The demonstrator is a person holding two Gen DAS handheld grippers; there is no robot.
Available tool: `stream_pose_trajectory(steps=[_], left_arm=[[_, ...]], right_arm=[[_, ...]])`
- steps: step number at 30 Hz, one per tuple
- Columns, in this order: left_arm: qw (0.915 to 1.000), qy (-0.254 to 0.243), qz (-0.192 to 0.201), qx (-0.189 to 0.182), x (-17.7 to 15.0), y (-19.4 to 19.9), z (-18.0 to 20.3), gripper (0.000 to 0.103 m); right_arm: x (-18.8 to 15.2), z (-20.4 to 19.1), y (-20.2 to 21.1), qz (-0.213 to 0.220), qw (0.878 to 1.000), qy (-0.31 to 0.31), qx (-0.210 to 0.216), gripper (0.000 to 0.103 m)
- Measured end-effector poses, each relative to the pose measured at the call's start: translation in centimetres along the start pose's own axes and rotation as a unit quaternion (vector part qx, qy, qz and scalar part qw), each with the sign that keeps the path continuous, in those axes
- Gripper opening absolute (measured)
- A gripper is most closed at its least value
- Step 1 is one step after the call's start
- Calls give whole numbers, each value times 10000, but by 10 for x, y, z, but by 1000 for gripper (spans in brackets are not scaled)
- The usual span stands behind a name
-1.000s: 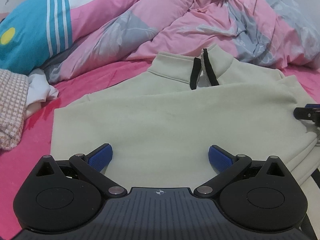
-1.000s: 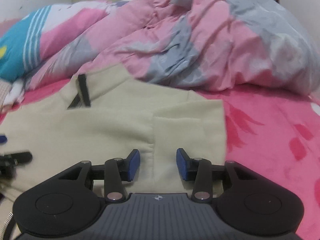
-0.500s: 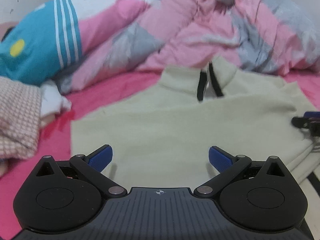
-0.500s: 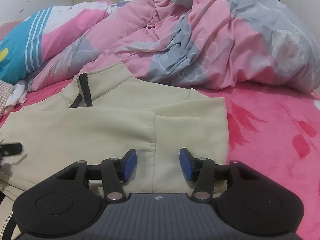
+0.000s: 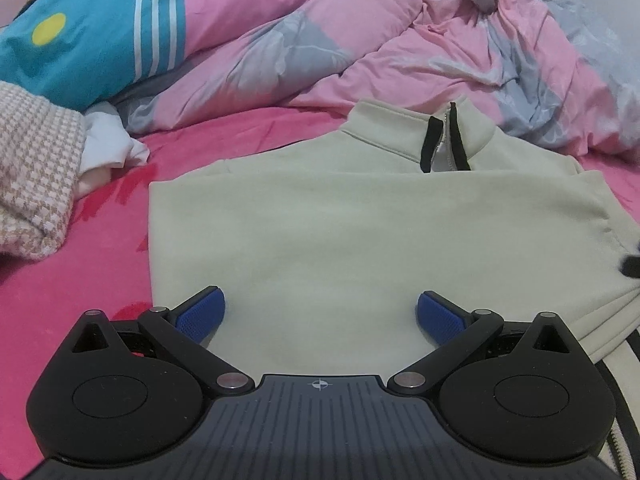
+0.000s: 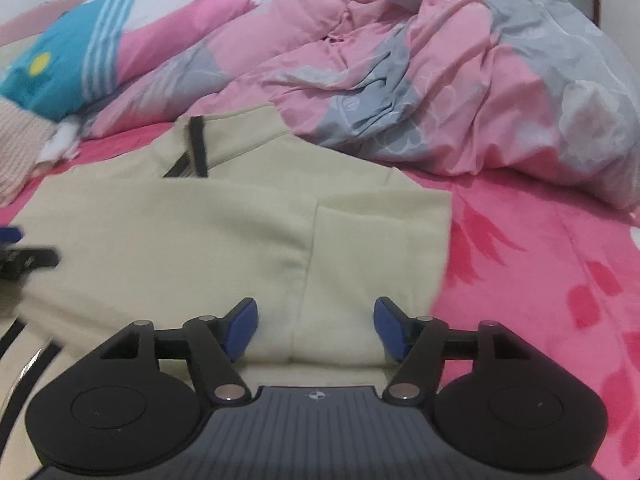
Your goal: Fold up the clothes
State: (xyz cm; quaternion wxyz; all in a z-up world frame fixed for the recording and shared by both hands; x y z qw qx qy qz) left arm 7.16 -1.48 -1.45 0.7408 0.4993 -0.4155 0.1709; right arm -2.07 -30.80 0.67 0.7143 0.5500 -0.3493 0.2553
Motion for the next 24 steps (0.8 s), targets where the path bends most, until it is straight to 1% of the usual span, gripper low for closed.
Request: stream_pose_trajectory(steps=[1,3,4,6,7,10,12,13,15,17,18,20,21,22,23,24], left_arm=[[10000,2,-1,-11,0,0,0,103],[10000,7,-4,-32,0,-1,-1,103],[10000,10,-5,-40,1,-1,-1,103],[10000,14,-13,-50,1,-1,-2,103],[10000,6,-37,-58,2,0,-2,103],[9997,-168,-146,-70,7,4,-1,103],[9996,-247,-124,2,11,10,-4,103],[9997,-240,-93,21,13,14,-6,103],[9999,-150,10,-7,17,23,-14,103],[9999,-98,111,-46,20,30,-20,103],[9999,-102,121,-41,20,31,-24,103],[10000,-64,19,43,16,25,-33,103],[9999,3,-76,77,12,19,-38,103],[9997,180,-174,-2,7,13,-46,103],[9991,351,-203,-122,5,10,-52,103],[9988,427,-187,-172,5,11,-54,103]], right_arm=[[-3,5,6,-12,10000,-2,39,67],[-5,13,13,-179,9998,46,-123,87],[-6,18,15,-275,9994,3,-218,98],[-7,29,18,-466,9980,-130,-407,96],[-3,32,24,-420,9980,-238,-415,95],[10,40,44,-137,9975,-604,-354,95],[21,40,53,72,9967,-751,-311,95],[27,37,55,194,9966,-743,-288,94],[38,28,50,314,9968,-721,-172,85],[44,19,40,367,9966,-731,-56,69],[44,16,32,342,9965,-757,-8,66],[41,11,13,185,9964,-830,65,57],[35,11,0,-3,9966,-827,-12,55],[28,10,-13,-209,9965,-806,-122,49],[19,12,-26,-373,9958,-815,-159,47],[14,17,-29,-305,9952,-924,-59,47]])
Point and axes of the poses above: each gripper's, at about its wrist camera, not at the fingertips, and y roughly against the way its jaws point, z to its right, x to its top, the point moved 3 cm from there along -y, roughly the way its jaws point, and after that the axes turned 14 degrees about -x, right-handed, at the moved point
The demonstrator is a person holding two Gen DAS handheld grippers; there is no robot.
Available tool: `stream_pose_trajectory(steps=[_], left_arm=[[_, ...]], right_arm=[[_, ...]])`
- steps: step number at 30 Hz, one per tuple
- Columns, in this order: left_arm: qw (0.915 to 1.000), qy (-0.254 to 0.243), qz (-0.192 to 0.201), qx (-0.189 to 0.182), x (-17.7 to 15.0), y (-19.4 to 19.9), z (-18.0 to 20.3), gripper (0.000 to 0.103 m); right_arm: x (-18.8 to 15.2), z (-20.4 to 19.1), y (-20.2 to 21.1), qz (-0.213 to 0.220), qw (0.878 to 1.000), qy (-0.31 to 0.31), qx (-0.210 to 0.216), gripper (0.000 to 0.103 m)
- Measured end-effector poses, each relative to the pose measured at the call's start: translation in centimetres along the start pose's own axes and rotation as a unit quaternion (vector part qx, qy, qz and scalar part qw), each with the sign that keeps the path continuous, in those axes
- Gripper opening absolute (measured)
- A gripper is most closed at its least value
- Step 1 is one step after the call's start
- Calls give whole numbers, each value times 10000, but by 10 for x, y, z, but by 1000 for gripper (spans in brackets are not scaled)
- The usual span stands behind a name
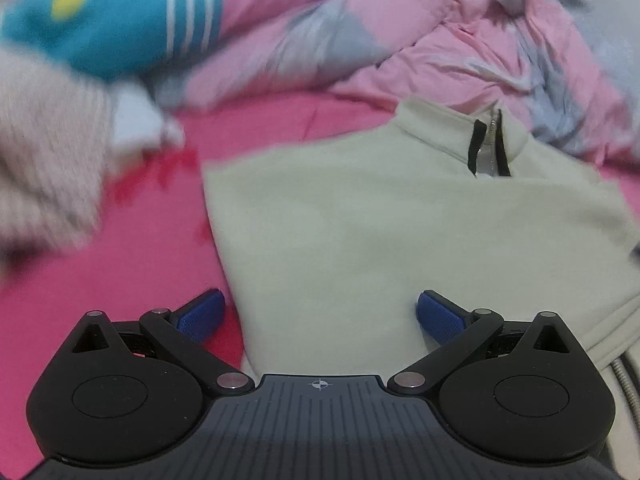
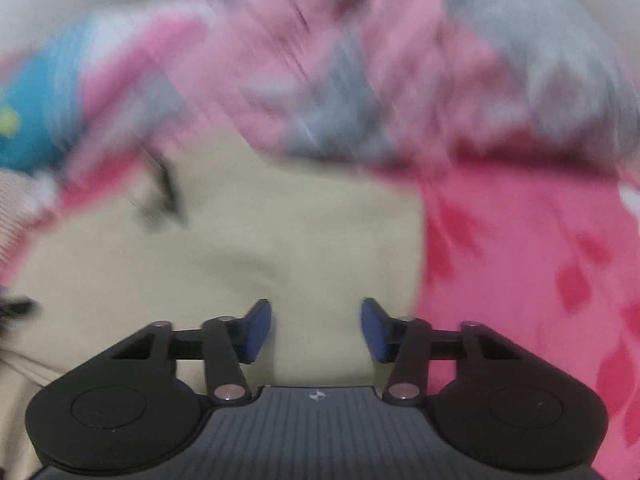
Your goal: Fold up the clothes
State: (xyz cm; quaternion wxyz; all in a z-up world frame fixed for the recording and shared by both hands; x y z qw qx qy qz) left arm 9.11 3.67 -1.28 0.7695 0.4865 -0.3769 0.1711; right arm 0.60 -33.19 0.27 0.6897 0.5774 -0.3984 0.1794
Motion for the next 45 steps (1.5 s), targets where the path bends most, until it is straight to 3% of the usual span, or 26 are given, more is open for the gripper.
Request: stream_pose_trajectory(steps=[4,9,13,18,22,25,31,45], left_arm=[[9999,131,43,-98,2,4,-4,103],[9990,67,442,52,16,26,-2,102],[9972,-269,698,98,35,31,11,102],[9973,-507,517,75,40,7,24,101],[9988,-410,58,247,23,-23,10,102],[9996,-238,74,137,19,-25,1,102],[9994,-286,55,167,17,-25,1,103],[9995,-252,120,135,16,-26,1,103]], right_arm=[[11,14,18,-62,9988,-475,72,38],[31,21,46,290,9985,-452,137,37],[47,5,54,510,9975,-306,369,37],[40,-33,32,492,9976,92,485,36],[12,-44,-9,187,9986,495,60,36],[10,-34,-11,238,9993,208,206,34],[5,-39,-9,363,9984,426,38,34],[5,-35,-10,395,9987,291,163,35]])
Point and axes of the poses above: each gripper's, at about its wrist camera, not at the fingertips, and y roughly against the way its jaws point, z to its right, x to its top, the point moved 3 cm from there along -y, roughly the way its jaws point, and after that the axes turned 14 degrees about -x, right-handed, at the moved point
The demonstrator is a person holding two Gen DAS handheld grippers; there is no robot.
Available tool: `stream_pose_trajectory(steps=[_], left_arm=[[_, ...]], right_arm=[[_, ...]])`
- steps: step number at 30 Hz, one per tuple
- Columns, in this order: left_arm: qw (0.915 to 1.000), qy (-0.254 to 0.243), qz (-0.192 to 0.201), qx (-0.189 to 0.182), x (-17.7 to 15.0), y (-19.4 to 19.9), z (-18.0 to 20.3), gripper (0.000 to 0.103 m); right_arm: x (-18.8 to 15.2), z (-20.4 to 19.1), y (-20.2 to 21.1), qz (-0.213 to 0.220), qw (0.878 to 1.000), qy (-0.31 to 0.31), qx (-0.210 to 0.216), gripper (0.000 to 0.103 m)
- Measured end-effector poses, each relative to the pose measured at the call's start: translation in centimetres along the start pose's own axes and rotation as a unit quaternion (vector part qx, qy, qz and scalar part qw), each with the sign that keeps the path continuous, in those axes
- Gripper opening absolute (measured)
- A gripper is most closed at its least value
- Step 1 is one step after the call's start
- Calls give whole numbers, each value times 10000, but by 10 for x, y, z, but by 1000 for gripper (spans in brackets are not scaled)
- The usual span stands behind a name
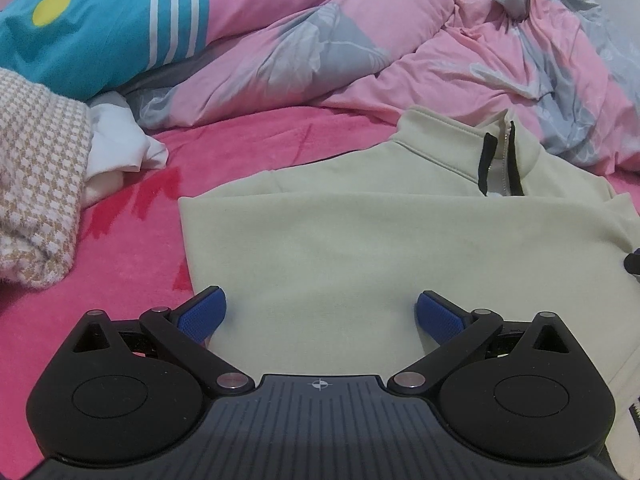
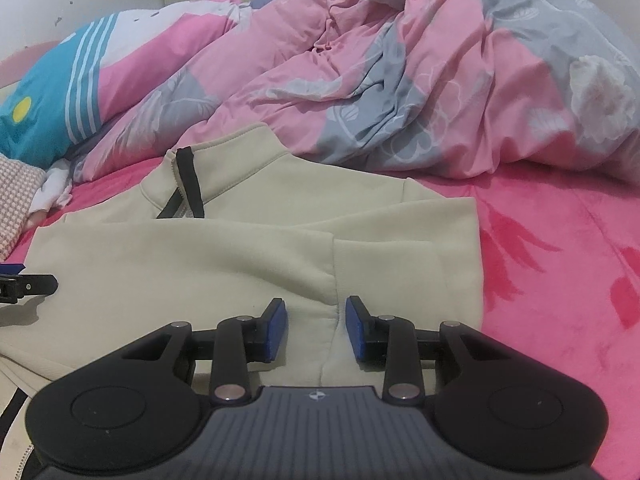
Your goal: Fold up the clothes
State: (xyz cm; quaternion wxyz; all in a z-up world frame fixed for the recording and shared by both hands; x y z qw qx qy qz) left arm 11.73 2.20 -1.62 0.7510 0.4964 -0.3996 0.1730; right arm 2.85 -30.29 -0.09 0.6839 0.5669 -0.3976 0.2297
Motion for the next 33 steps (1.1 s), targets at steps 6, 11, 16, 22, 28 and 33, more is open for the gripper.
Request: stream_pose_trajectory(steps=[6,11,16,22,28,33], left_arm=[[10000,-6,16,0,0,0,-1,103],[10000,-17,22,4,0,0,-1,103],[10000,-30,25,12,0,0,0,103],[9999,-2,136,-51,7,12,2,103],[9992,-64,366,-134,29,23,8,103],[9999,88,56,122,27,-6,-7,103]], right_arm=[[-1,0,1,9,10000,-8,3,35],[-1,1,1,9,10000,-41,32,35],[-1,2,1,16,10000,-71,57,35],[-2,3,1,26,9999,-104,83,35],[-2,4,1,38,9998,-138,108,35],[-2,3,1,47,9999,-114,85,35]])
Point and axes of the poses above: each gripper's, at about its wrist camera, not at the fingertips, and y roughly against the way its jaws point, z to its right, x to its top, the point moved 3 cm from there along -y, roughly the way its jaws point, and after that the axes turned 14 degrees about -x, right-handed, at the moved point
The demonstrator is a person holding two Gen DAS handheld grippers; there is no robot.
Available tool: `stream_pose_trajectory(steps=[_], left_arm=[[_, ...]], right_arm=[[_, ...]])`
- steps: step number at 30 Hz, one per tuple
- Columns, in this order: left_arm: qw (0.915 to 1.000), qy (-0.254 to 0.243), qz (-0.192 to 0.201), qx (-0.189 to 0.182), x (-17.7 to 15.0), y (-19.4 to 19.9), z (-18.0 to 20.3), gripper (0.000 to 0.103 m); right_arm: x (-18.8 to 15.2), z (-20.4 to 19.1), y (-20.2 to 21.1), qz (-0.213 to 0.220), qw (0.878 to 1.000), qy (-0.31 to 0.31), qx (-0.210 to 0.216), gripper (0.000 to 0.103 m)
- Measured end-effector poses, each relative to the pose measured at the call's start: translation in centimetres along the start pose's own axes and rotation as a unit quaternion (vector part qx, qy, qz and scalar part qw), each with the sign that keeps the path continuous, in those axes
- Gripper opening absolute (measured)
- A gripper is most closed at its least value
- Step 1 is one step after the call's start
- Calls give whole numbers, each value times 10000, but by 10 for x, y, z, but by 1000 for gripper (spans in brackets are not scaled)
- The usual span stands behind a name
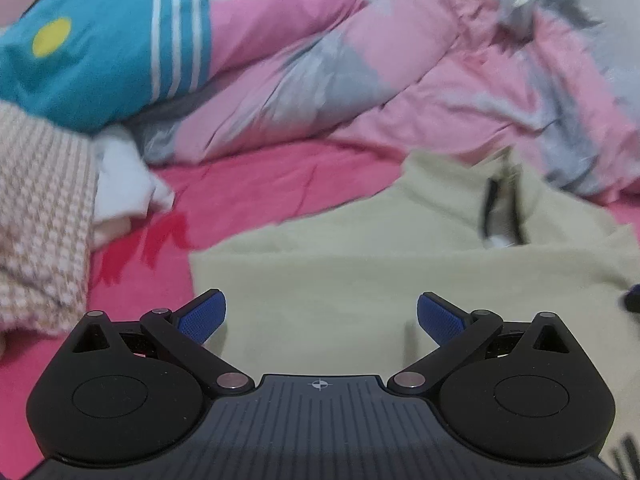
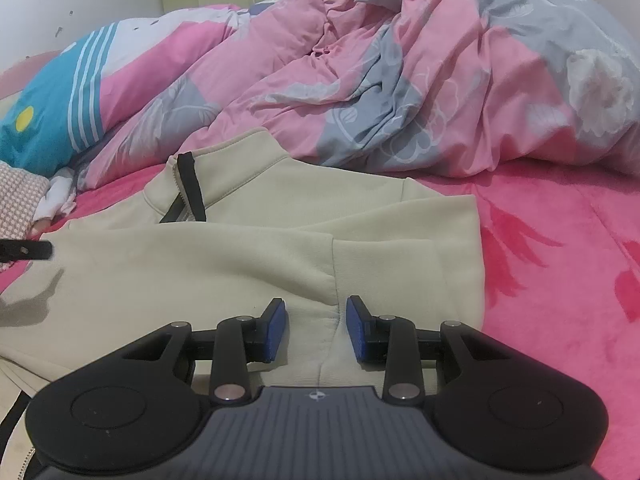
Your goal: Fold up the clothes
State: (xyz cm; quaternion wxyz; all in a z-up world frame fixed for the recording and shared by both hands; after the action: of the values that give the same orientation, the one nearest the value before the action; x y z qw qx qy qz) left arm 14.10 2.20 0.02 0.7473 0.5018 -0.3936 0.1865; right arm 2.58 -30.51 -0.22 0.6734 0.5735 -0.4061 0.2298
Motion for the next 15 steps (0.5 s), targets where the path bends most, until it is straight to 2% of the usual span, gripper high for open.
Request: stream_pose_trajectory(steps=[4,15], left_arm=[[9996,239,-7,-163,-8,-5,-13,103],[9998,133,44,-124,-11,-6,-11,103]], right_arm=[[0,-1,1,5,10000,29,-23,35],[1,0,0,-11,10000,-8,45,37]])
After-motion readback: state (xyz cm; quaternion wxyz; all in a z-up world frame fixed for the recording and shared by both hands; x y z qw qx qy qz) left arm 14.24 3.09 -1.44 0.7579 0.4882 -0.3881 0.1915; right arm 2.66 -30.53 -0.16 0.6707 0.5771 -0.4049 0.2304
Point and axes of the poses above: each gripper's, at about its wrist camera, not at the fingertips, and y roughly against the way its jaws point, z to its right, x to its top, the point moved 3 cm from there along -y, roughly the way its jaws point, and after that the axes turned 14 degrees about -x, right-handed, at the moved point
